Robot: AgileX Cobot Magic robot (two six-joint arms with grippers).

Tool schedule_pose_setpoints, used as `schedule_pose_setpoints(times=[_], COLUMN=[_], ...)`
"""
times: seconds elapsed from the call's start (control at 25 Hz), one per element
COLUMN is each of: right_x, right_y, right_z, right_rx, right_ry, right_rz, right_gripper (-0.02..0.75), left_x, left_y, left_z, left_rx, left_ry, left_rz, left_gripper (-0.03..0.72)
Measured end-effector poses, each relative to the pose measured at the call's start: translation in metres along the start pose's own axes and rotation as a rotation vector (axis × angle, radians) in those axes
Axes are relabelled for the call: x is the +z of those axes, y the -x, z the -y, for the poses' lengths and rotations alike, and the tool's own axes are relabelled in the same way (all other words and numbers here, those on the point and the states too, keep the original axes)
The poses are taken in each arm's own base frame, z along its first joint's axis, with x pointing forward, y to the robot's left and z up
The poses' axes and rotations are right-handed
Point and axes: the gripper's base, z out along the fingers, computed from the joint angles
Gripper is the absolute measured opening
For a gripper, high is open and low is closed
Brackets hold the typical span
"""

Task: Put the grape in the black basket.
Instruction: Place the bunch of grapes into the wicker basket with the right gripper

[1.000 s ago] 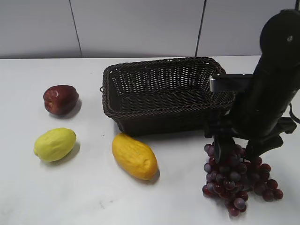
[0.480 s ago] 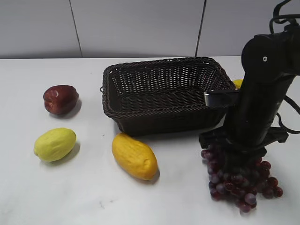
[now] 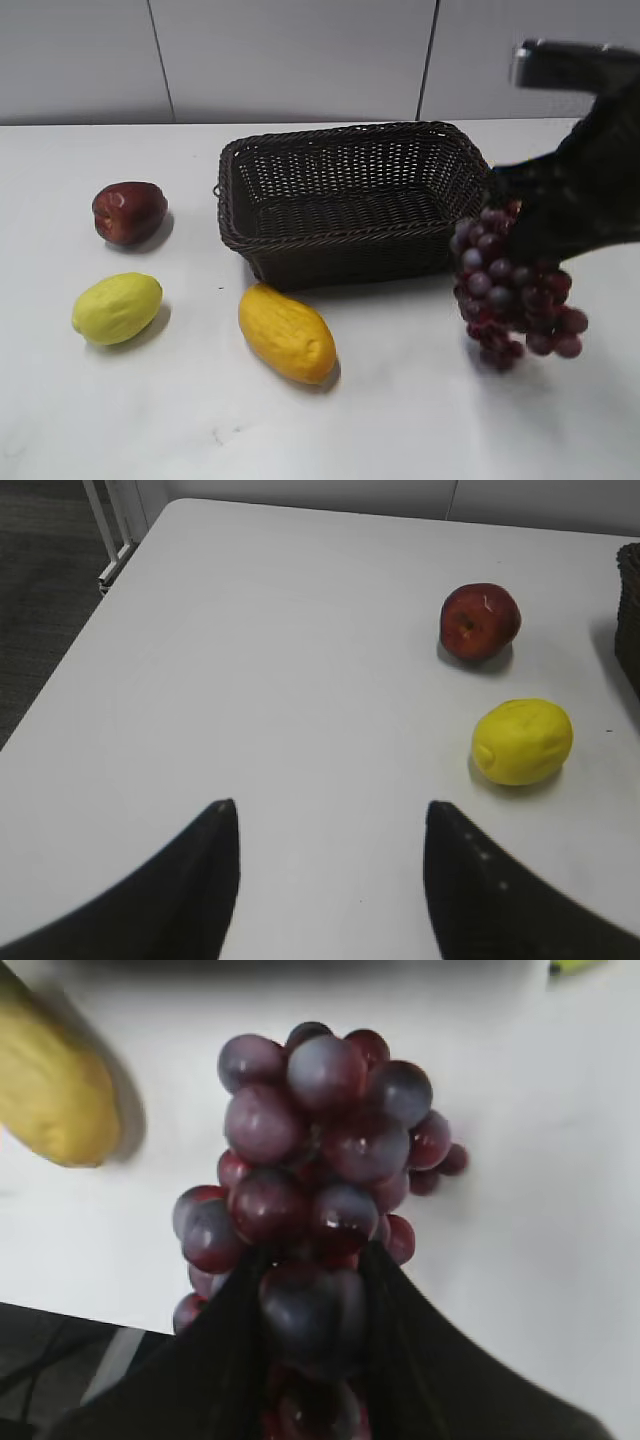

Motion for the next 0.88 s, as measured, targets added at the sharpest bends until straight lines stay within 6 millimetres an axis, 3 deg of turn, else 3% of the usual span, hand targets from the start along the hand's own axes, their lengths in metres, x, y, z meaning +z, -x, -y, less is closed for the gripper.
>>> schedule_pose_setpoints(times=[0.32,0.48,0.56,0.68,0.88], right_x=[-0.120,-0.151,-0.152,-0.138,-0.073], right_y=[0.038,0.068,0.085,0.112,0.146], right_z=[-0.016,-0.025,-0.031,-0.041,-0.050], right_rx=[-0.066,-0.123,-0.150,-0.183,-0.212], right_ry=[0.029,0.012,0.013,0.011,-0.026], right_rz=[0.322,0.456,0.493,0.513,0.407], right_gripper=[0.185,0.185,0.184,0.184,0.182], left_x=[0.000,0.000,0.000,0.000,0.000], left_y=[0.000,0.000,0.000,0.000,0.000], left_z=[0.000,0.000,0.000,0.000,0.000], left_rx=[0.000,0.000,0.000,0.000,0.000], left_ry=[0.000,0.000,0.000,0.000,0.000], left_rz=[0.000,0.000,0.000,0.000,0.000], left_gripper=[0.552,0.552,0.552,0.552,0.552])
